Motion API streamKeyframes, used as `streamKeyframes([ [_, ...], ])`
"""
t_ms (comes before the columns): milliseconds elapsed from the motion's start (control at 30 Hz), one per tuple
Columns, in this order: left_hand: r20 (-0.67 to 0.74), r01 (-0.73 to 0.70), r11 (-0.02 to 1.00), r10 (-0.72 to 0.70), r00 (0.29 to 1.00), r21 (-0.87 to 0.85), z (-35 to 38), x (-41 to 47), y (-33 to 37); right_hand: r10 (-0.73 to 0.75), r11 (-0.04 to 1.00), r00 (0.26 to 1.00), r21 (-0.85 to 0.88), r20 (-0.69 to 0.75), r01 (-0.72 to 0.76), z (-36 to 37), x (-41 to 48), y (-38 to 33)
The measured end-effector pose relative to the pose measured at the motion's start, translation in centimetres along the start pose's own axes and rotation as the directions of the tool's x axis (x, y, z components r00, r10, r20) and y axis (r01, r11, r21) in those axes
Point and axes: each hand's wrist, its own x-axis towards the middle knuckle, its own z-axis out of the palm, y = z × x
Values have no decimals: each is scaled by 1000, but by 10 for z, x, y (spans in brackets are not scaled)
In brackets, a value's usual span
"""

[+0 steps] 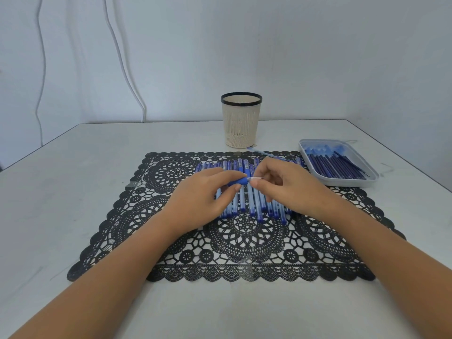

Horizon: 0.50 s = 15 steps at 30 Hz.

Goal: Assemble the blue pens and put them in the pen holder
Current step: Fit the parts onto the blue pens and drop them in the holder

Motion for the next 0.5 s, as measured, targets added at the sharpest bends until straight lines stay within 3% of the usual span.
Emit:
streamKeyframes([
  [367,-65,-33,999,36,997,37,1,2,1,-24,999,999,-29,-21,24,-3,0,-1],
  [500,-48,-17,1000,18,999,15,2,3,1,3,1000,999,0,40,-3,-10,0,0],
])
